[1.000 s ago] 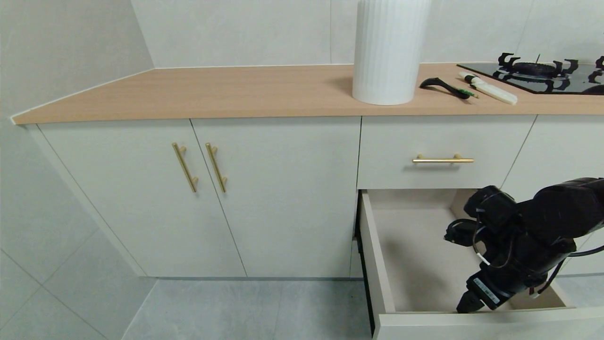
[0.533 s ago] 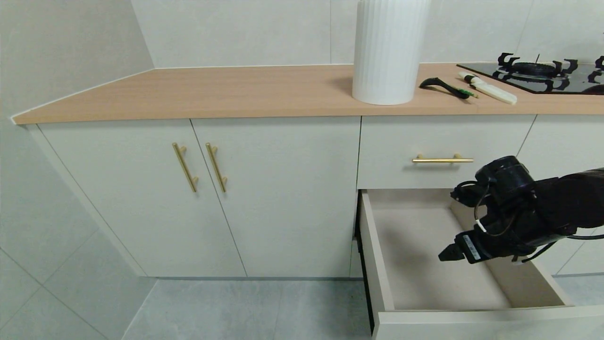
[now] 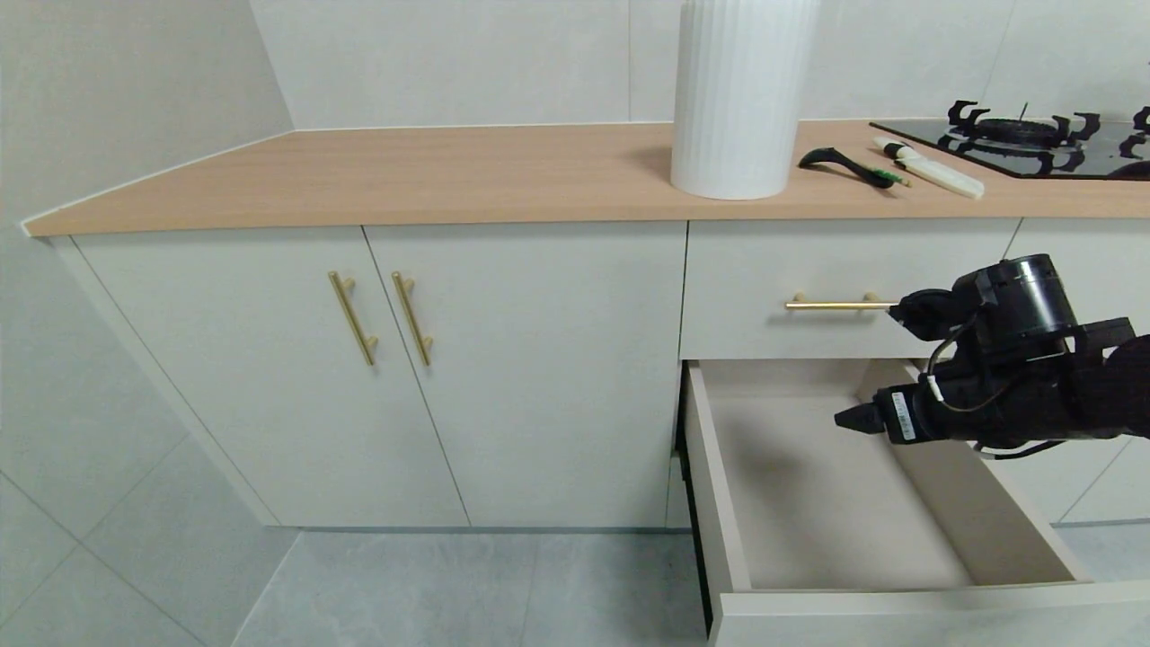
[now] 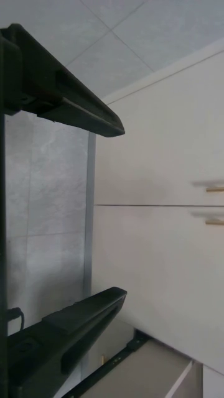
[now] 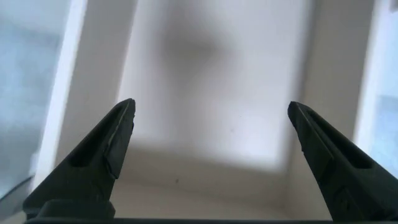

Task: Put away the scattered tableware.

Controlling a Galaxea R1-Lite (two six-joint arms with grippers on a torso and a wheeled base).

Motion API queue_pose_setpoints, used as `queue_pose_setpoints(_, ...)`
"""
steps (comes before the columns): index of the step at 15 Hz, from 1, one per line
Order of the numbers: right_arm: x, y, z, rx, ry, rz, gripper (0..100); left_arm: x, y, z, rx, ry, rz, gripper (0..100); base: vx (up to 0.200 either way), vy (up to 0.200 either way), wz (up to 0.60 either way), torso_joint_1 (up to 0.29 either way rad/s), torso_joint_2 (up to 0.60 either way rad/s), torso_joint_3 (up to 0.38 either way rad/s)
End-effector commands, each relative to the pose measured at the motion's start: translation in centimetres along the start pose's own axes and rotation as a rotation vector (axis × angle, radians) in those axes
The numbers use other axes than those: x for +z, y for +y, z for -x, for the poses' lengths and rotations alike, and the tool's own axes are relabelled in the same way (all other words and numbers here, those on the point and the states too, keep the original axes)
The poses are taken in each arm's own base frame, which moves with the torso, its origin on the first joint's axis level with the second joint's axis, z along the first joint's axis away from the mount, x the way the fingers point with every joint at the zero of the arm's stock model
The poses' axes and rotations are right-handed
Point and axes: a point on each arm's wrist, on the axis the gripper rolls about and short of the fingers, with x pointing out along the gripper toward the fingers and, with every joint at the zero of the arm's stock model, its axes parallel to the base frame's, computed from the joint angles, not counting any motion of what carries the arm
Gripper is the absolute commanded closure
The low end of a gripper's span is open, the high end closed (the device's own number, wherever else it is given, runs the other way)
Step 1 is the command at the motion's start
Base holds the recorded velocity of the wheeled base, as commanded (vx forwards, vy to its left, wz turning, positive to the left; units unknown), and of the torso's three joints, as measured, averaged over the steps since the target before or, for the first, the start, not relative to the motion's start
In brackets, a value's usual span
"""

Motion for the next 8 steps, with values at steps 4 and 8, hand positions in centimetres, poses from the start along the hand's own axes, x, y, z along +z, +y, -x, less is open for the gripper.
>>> queue_pose_setpoints(4, -0.1, -0.1, 0.9, -0.007, -0.105, -0.01, 0, 0.0, 0.0, 0.0, 0.001, 0.0, 0.0, 0, 0.0, 0.0, 0.0, 0.0, 0.0, 0.0)
queue_pose_setpoints(8, 0.0, -0.2, 1.4, -0.007, -0.119, -0.01, 0, 0.0, 0.0, 0.0, 0.001, 0.0, 0.0, 0, 0.0, 0.0, 0.0, 0.036, -0.18, -0.149)
